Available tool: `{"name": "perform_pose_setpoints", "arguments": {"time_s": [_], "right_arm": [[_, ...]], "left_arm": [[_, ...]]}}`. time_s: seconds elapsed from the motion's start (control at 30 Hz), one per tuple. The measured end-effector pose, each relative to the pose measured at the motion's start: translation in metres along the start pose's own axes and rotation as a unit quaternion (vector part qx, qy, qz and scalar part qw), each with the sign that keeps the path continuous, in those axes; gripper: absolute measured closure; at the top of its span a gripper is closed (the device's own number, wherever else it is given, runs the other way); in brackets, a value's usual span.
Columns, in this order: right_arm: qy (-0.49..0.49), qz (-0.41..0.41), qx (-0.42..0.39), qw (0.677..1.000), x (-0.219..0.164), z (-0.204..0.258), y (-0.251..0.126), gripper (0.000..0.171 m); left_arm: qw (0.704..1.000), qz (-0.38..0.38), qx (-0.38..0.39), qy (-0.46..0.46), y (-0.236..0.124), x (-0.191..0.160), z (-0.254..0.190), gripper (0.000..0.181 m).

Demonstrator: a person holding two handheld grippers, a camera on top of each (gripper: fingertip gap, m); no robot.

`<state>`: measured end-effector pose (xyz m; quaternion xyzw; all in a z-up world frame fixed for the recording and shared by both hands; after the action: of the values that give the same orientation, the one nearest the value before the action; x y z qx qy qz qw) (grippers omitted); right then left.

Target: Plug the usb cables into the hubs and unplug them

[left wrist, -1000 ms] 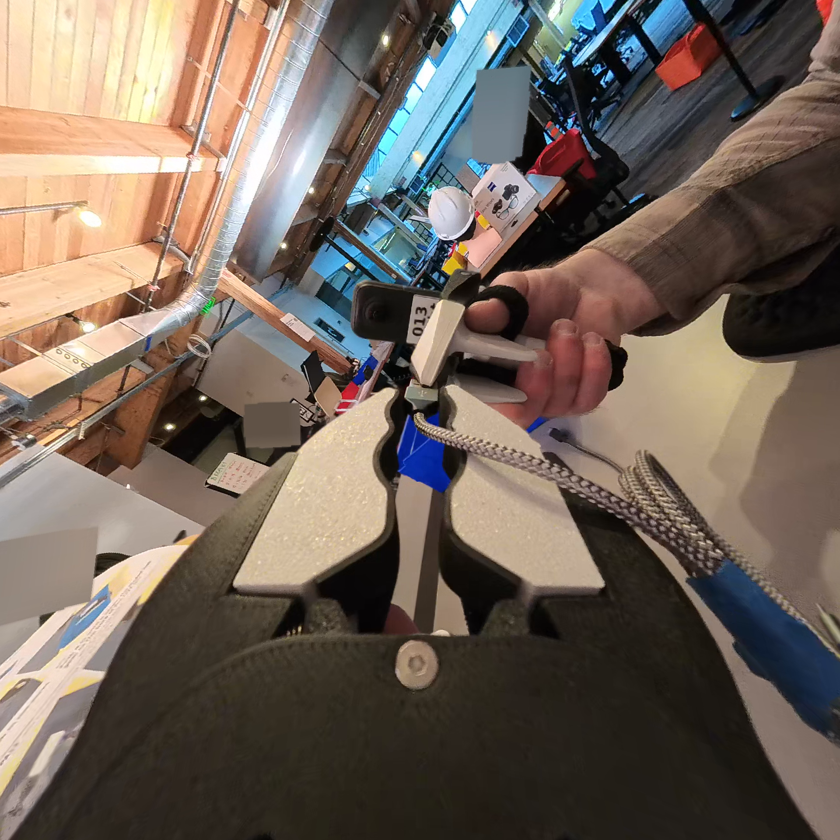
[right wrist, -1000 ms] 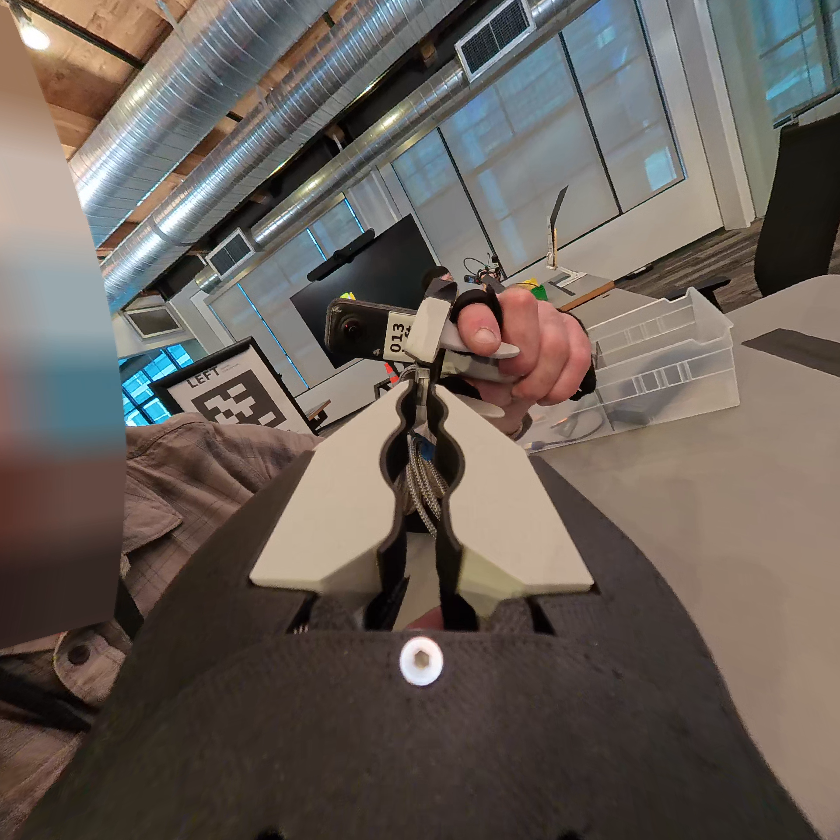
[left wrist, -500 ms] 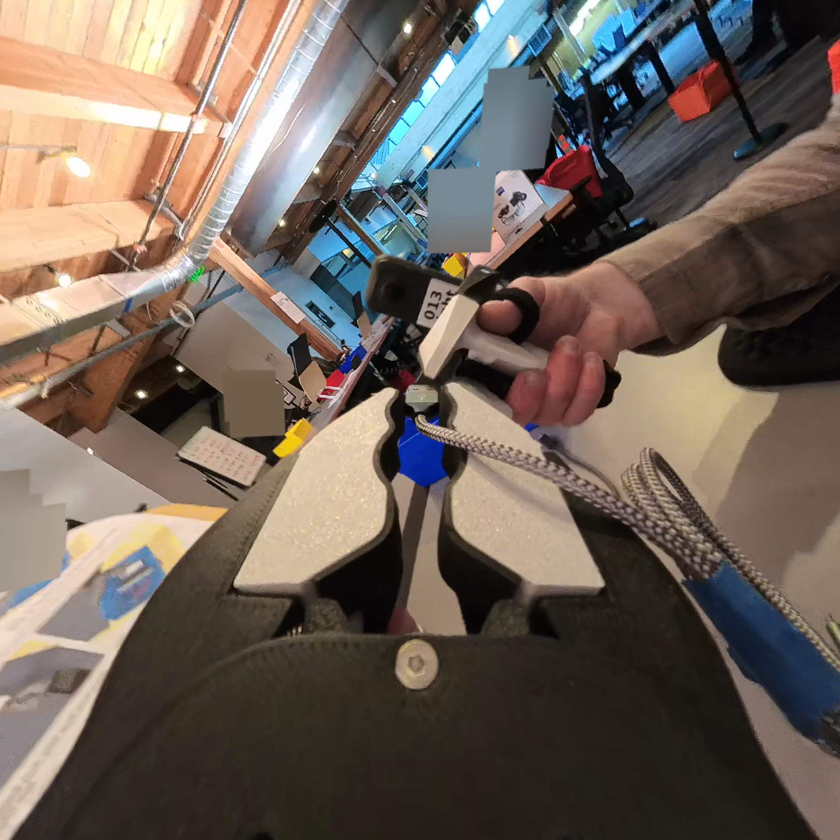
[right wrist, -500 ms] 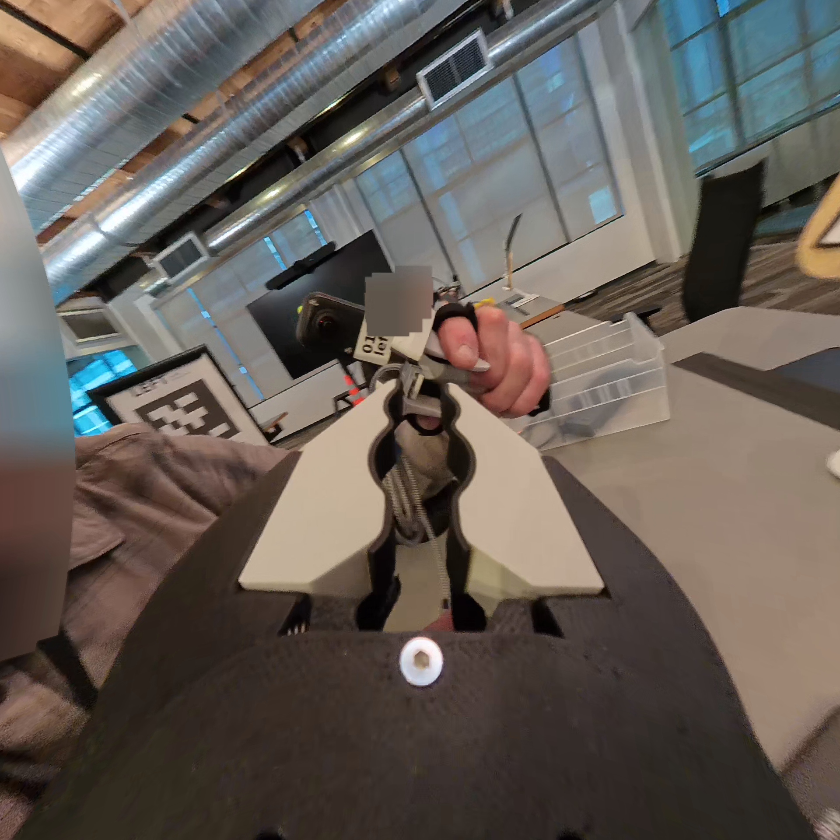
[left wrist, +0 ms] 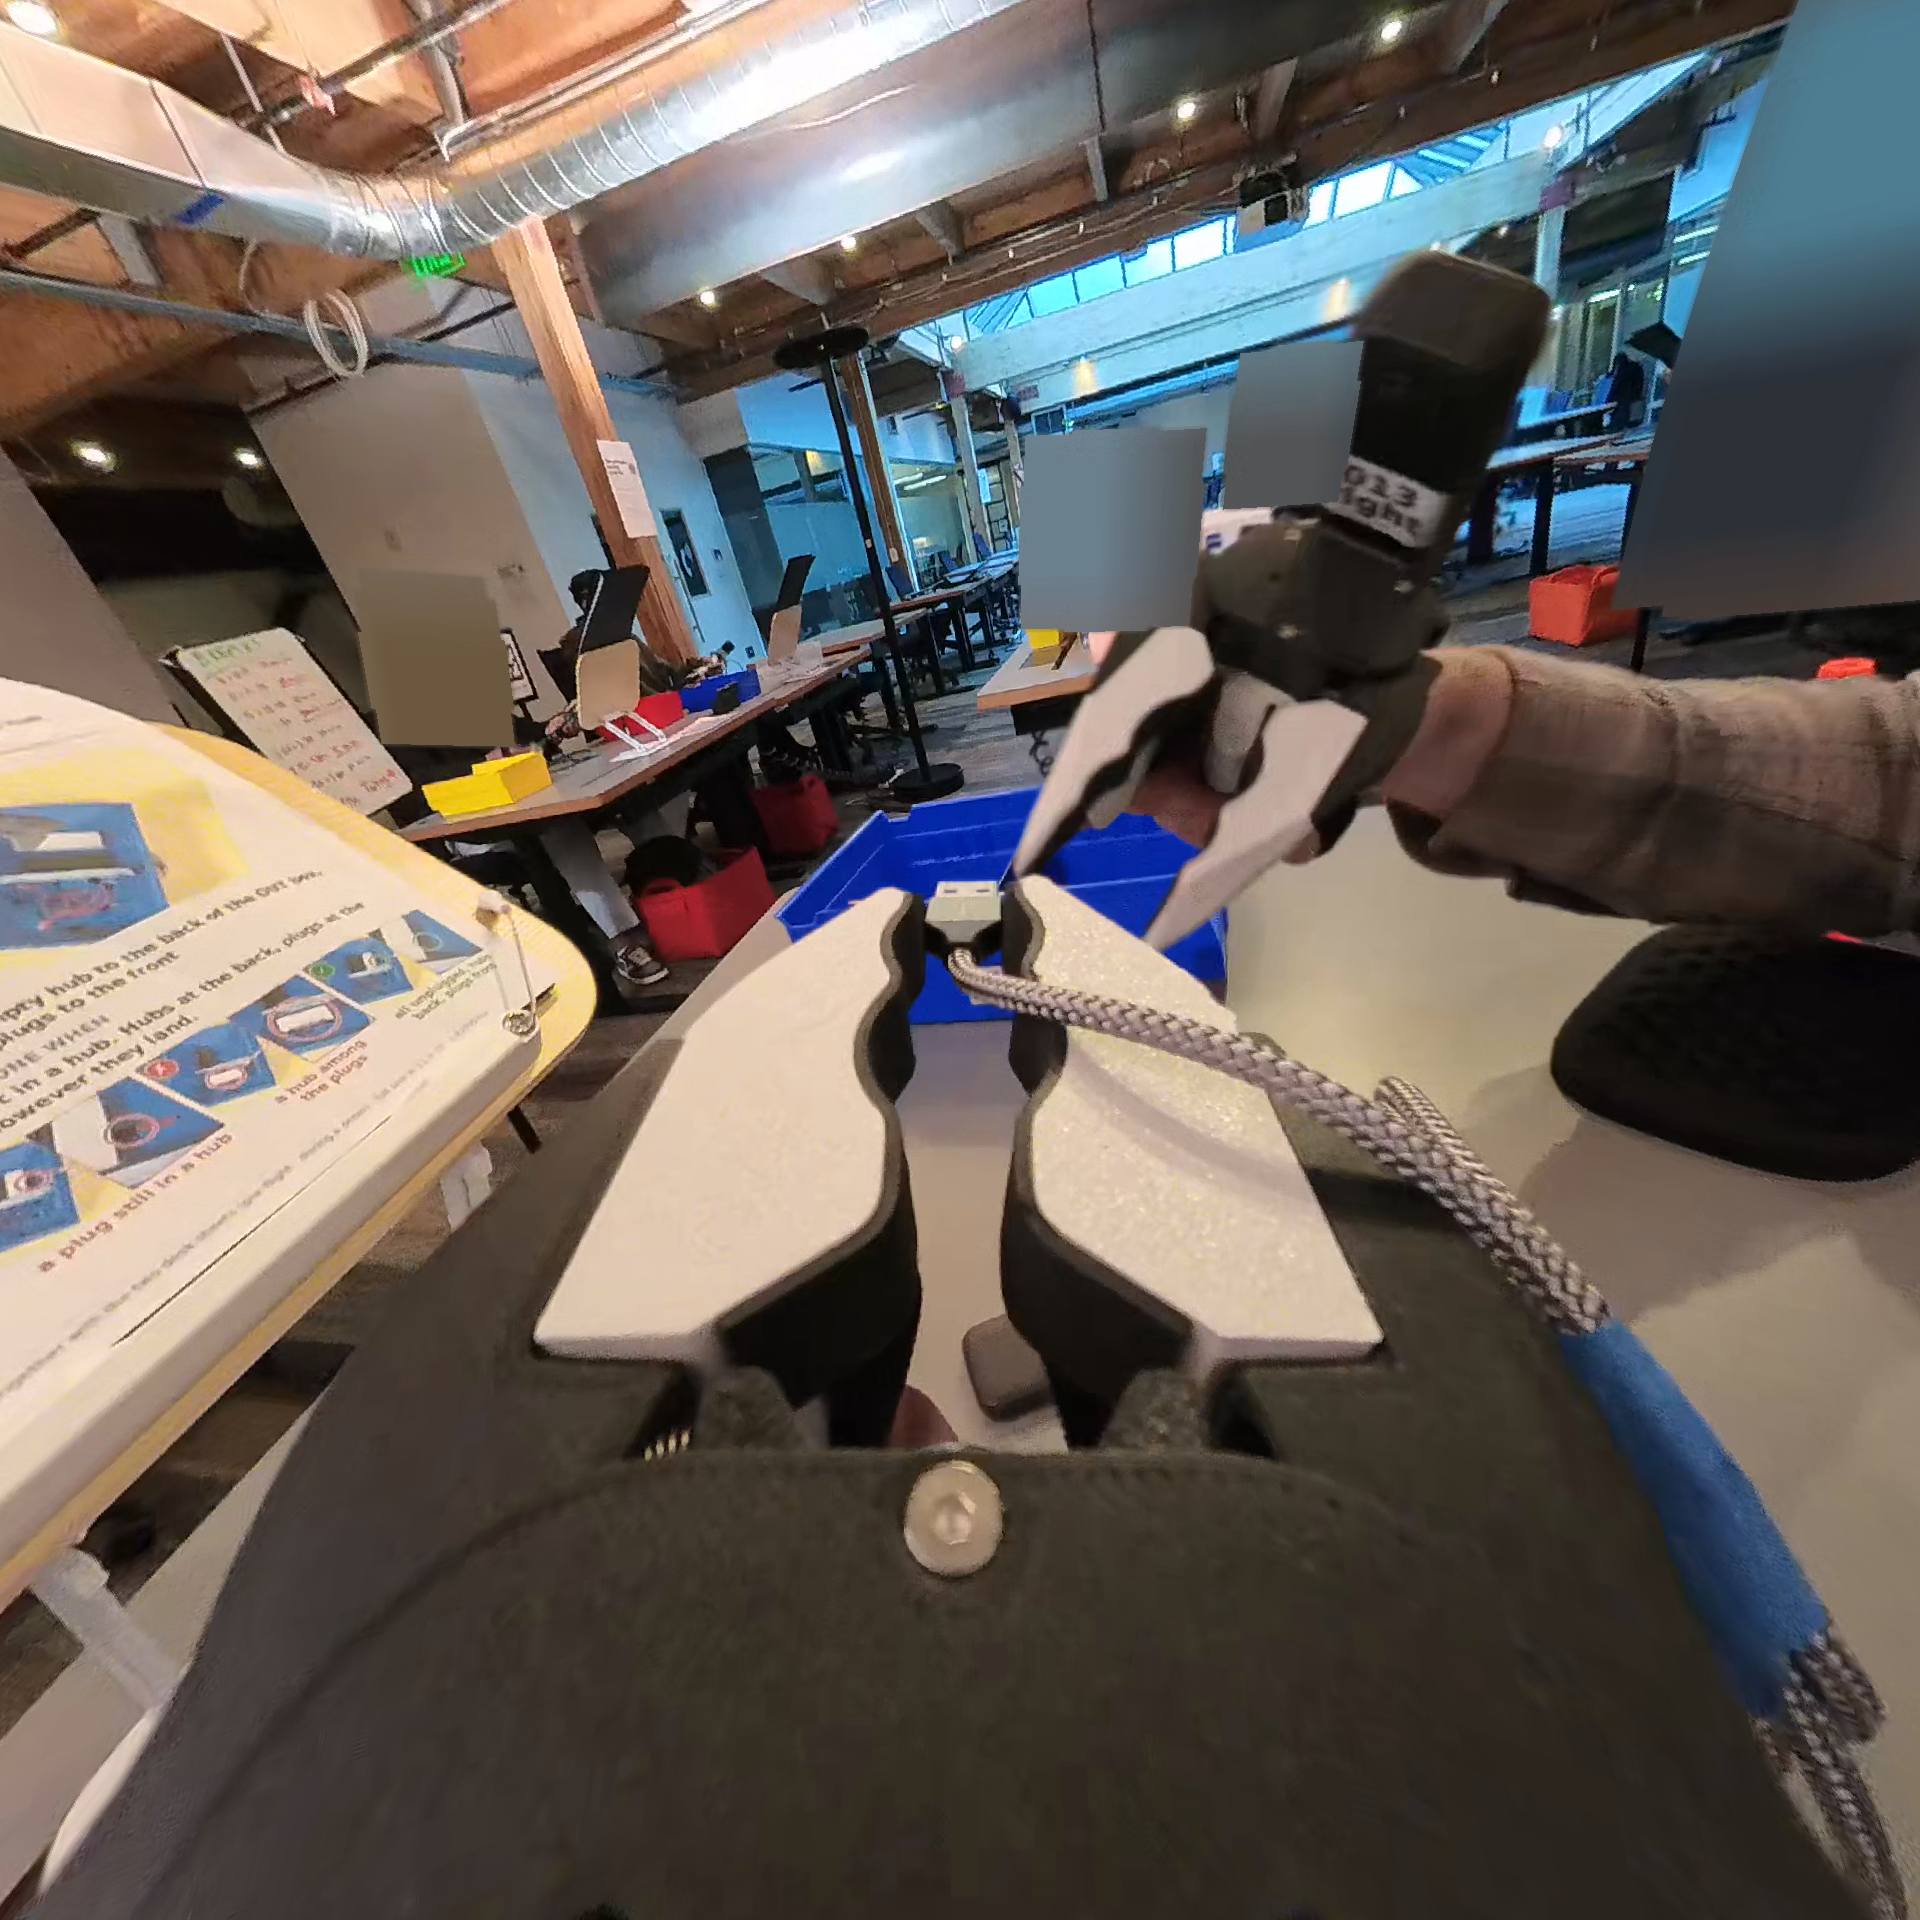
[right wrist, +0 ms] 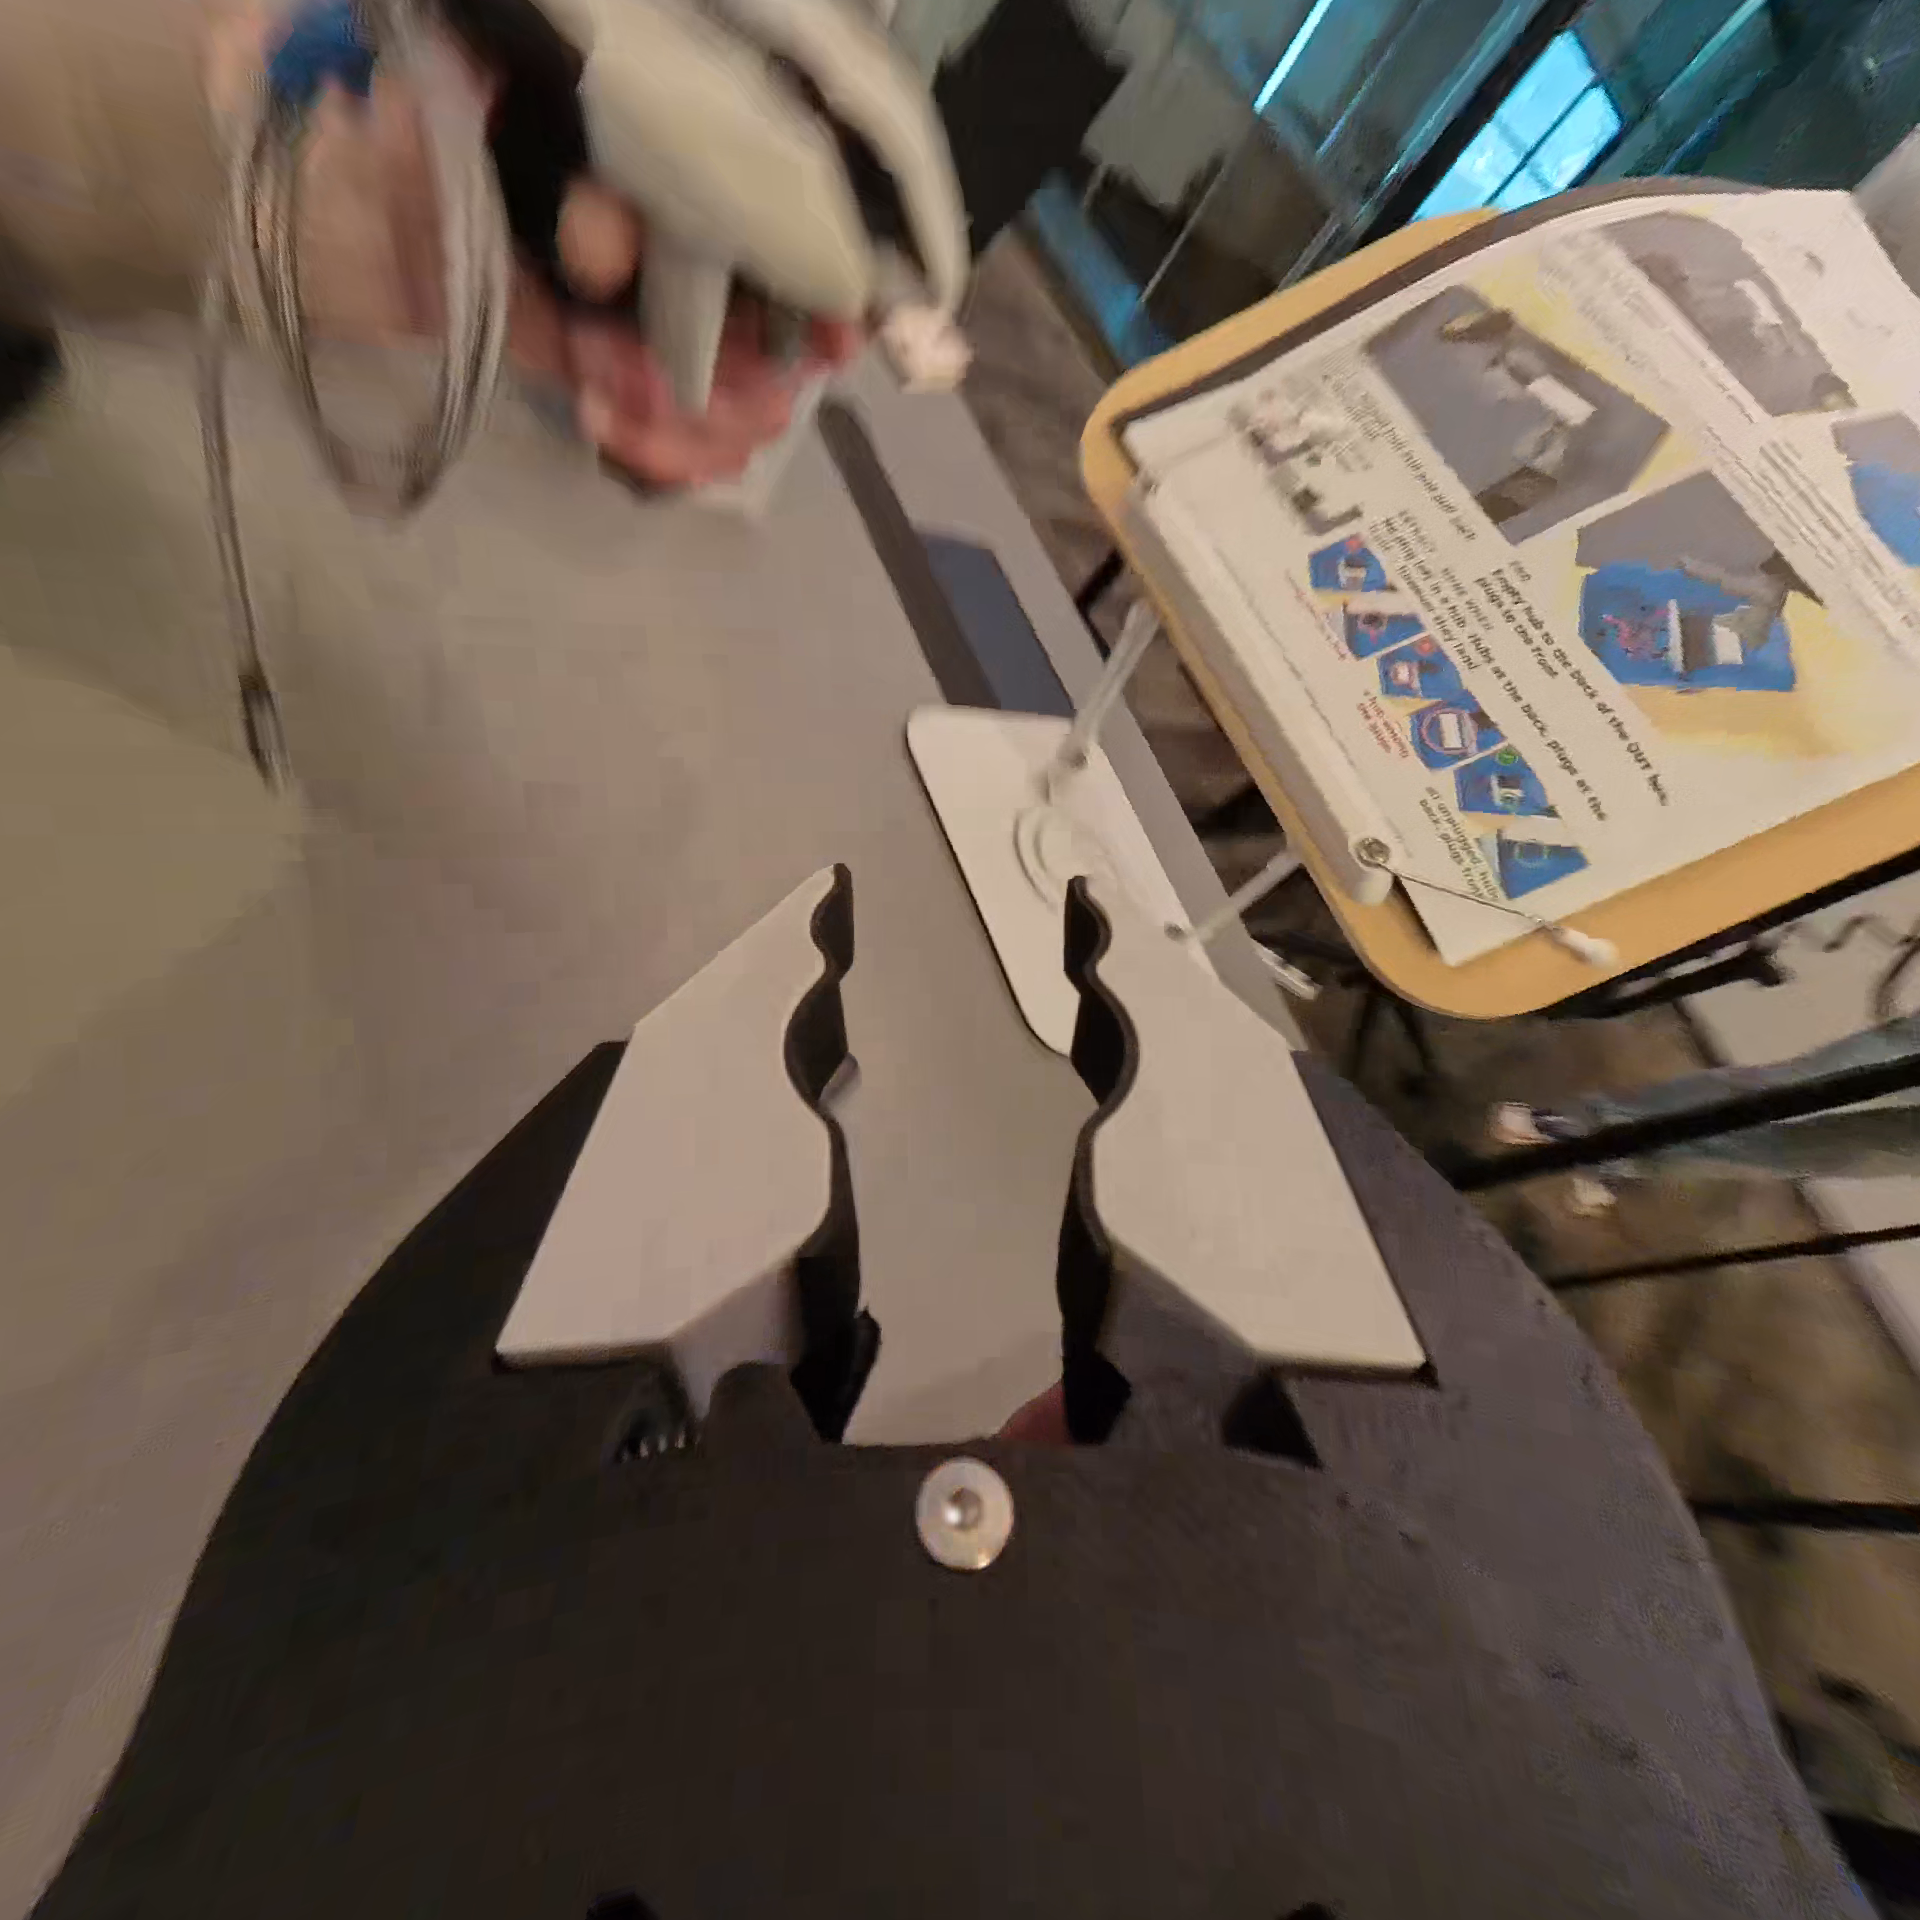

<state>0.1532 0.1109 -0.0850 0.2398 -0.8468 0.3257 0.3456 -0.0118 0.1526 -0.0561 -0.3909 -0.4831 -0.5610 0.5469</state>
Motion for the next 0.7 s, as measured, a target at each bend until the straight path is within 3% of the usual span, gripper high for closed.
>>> {"name": "perform_pose_setpoints", "arguments": {"time_s": [0.17,0.33,0.4,0.47,0.7], "right_arm": [[-0.185,0.125,0.058,0.973,-0.043,0.029,0.013,0.126],[-0.259,0.181,0.118,0.941,-0.079,0.056,0.021,0.099],[-0.290,0.188,0.113,0.932,-0.091,0.069,0.021,0.097],[-0.290,0.200,0.107,0.930,-0.102,0.080,0.019,0.104],[-0.137,0.195,0.110,0.965,-0.120,0.105,0.016,0.130]], "left_arm": [[1.000,0.014,0.000,-0.003,0.000,-0.006,0.003,0.167],[1.000,0.022,0.003,-0.007,-0.001,-0.012,0.007,0.167],[1.000,0.021,-0.001,-0.013,-0.001,-0.013,0.007,0.167],[1.000,0.029,-0.001,-0.011,0.000,-0.016,0.008,0.167],[0.999,0.039,-0.007,-0.015,0.005,-0.025,0.005,0.167]]}}
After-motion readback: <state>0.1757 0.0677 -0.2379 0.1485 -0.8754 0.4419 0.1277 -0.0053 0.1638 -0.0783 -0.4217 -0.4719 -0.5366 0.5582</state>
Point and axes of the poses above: each gripper's, where its closed fingertips meet, y out along the fingers, x out of its top, z = x × y across the jaws, the point moved 5 cm from there along -y, back along the fingers, and after that the axes turned 1 degree about -z, right-handed, at the moved point
